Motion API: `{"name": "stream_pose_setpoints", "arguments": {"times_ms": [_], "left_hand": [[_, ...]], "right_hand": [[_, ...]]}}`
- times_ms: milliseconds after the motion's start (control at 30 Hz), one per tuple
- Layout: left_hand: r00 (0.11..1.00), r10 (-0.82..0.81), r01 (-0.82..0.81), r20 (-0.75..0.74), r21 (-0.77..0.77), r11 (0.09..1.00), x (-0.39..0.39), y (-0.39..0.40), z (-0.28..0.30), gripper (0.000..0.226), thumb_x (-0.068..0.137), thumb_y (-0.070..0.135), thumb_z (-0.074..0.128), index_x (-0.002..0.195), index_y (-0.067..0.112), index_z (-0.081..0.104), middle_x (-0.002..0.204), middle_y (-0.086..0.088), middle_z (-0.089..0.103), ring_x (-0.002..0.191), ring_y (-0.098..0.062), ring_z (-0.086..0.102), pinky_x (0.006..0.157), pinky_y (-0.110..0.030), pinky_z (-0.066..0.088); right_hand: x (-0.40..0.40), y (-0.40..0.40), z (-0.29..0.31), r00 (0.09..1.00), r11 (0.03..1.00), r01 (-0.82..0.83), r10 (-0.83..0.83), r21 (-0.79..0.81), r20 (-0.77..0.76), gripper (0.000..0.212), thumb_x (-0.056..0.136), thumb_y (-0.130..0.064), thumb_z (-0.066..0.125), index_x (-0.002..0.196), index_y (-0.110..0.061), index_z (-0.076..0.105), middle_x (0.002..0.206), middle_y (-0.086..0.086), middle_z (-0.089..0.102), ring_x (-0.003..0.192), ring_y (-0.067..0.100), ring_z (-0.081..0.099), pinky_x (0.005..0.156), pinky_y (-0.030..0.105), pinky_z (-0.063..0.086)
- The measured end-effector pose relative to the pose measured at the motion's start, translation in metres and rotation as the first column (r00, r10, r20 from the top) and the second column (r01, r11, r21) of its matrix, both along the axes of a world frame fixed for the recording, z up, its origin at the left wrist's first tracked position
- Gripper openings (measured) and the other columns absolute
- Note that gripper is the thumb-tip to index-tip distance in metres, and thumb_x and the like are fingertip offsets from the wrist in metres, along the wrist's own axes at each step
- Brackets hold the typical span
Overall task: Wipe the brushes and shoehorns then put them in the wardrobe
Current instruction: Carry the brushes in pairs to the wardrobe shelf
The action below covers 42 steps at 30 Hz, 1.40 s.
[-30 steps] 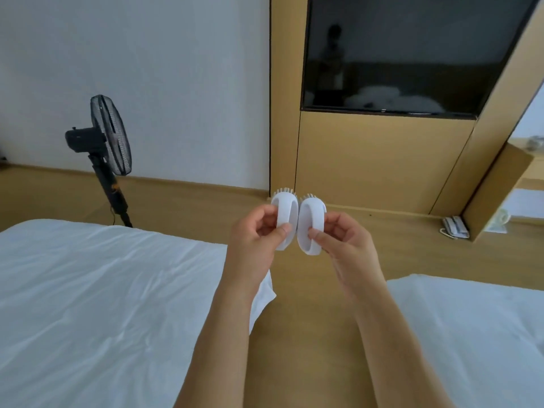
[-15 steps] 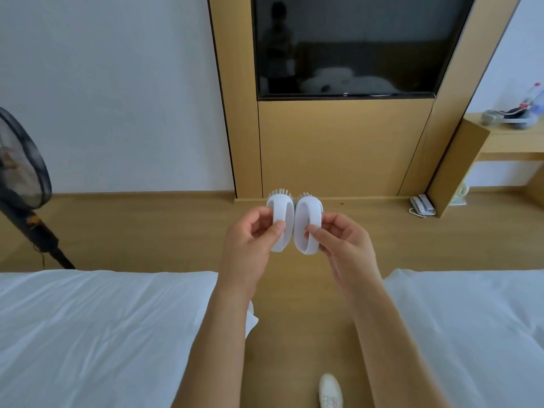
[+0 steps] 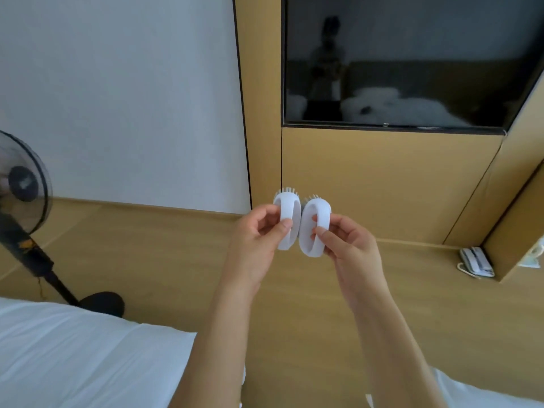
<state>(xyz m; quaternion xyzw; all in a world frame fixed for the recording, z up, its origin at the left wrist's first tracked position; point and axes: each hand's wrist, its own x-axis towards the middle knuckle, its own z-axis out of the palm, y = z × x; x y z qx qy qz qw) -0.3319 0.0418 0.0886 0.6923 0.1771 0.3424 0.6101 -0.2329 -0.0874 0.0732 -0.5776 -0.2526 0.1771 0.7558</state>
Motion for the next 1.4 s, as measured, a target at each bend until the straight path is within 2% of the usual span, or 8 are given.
{"name": "stream_pose_setpoints", "arguments": {"times_ms": [167, 300, 500, 800, 933, 1133, 1267, 1400], "left_hand": [[1.0, -0.018, 0.018, -0.016, -0.041, 0.999, 0.071, 0.019, -0.005, 0.014, 0.091, 0.014, 0.066, 0.104, 0.018, 0.068, 0.099, -0.005, 0.072, 0.093, -0.021, 0.066, 0.087, -0.042, 0.054], [0.999, -0.045, 0.045, -0.013, -0.042, 0.998, 0.126, 0.042, -0.011, 0.019, 0.089, 0.009, 0.066, 0.104, 0.021, 0.069, 0.099, -0.001, 0.073, 0.093, -0.018, 0.067, 0.079, -0.028, 0.053], [0.997, -0.076, 0.075, -0.016, -0.056, 0.996, 0.208, 0.104, -0.022, 0.023, 0.089, 0.008, 0.066, 0.109, 0.02, 0.068, 0.103, 0.002, 0.073, 0.099, -0.019, 0.067, 0.088, -0.036, 0.054], [0.997, -0.077, 0.077, 0.001, -0.047, 0.996, 0.321, 0.257, -0.004, 0.02, 0.089, 0.01, 0.066, 0.105, 0.022, 0.07, 0.1, 0.002, 0.073, 0.096, -0.017, 0.068, 0.085, -0.033, 0.055], [0.999, -0.038, 0.038, 0.002, -0.022, 0.999, 0.351, 0.328, 0.001, 0.021, 0.089, 0.012, 0.067, 0.104, 0.025, 0.071, 0.097, 0.006, 0.074, 0.092, -0.012, 0.069, 0.076, -0.025, 0.053], [0.995, 0.098, -0.099, -0.011, -0.034, 0.995, 0.364, 0.422, -0.013, 0.018, 0.088, 0.011, 0.067, 0.099, 0.024, 0.071, 0.097, 0.001, 0.073, 0.096, -0.02, 0.068, 0.089, -0.045, 0.057], [0.969, 0.247, -0.248, -0.024, -0.037, 0.968, 0.363, 0.492, -0.021, 0.018, 0.088, 0.01, 0.067, 0.098, 0.024, 0.071, 0.097, 0.002, 0.073, 0.095, -0.017, 0.069, 0.087, -0.04, 0.056], [0.917, 0.399, -0.399, -0.018, -0.038, 0.916, 0.365, 0.56, -0.024, 0.016, 0.087, 0.008, 0.068, 0.097, 0.02, 0.071, 0.096, 0.0, 0.074, 0.094, -0.016, 0.069, 0.084, -0.035, 0.056]], "right_hand": [[0.07, 0.021, -0.004, 0.999, 0.999, 0.024, -0.023, -0.023, 0.022, 0.026, 0.08, -0.021, 0.065, 0.105, -0.017, 0.072, 0.098, 0.007, 0.076, 0.092, 0.02, 0.068, 0.085, 0.043, 0.05], [0.126, 0.045, -0.011, 0.997, 0.997, 0.076, -0.076, -0.009, 0.012, 0.03, 0.08, -0.02, 0.067, 0.109, -0.015, 0.066, 0.096, 0.005, 0.076, 0.088, 0.018, 0.07, 0.083, 0.04, 0.051], [0.205, 0.102, -0.021, 0.993, 0.994, 0.112, -0.112, -0.007, 0.035, 0.027, 0.08, -0.02, 0.069, 0.107, -0.016, 0.067, 0.093, 0.004, 0.076, 0.086, 0.017, 0.071, 0.079, 0.037, 0.052], [0.321, 0.258, -0.002, 0.992, 0.993, 0.115, -0.114, -0.012, 0.058, 0.028, 0.078, -0.022, 0.07, 0.105, -0.016, 0.068, 0.097, 0.004, 0.075, 0.087, 0.016, 0.068, 0.075, 0.031, 0.051], [0.355, 0.33, -0.001, 0.996, 0.998, 0.059, -0.059, -0.002, 0.06, 0.029, 0.078, -0.021, 0.07, 0.106, -0.014, 0.068, 0.097, 0.004, 0.075, 0.086, 0.015, 0.068, 0.073, 0.029, 0.05], [0.386, 0.438, -0.012, 0.994, 0.995, -0.097, 0.097, 0.002, 0.044, 0.031, 0.077, -0.02, 0.071, 0.107, -0.014, 0.067, 0.099, 0.007, 0.075, 0.089, 0.018, 0.07, 0.077, 0.034, 0.051], [0.4, 0.526, -0.023, 0.965, 0.966, -0.259, 0.258, 0.0, 0.045, 0.03, 0.075, -0.02, 0.072, 0.105, -0.017, 0.067, 0.099, 0.003, 0.074, 0.091, 0.017, 0.07, 0.078, 0.03, 0.051], [0.413, 0.615, -0.028, 0.913, 0.915, -0.403, 0.402, 0.013, 0.065, 0.023, 0.078, -0.022, 0.072, 0.1, -0.024, 0.069, 0.098, -0.001, 0.075, 0.09, 0.013, 0.07, 0.071, 0.022, 0.052]]}}
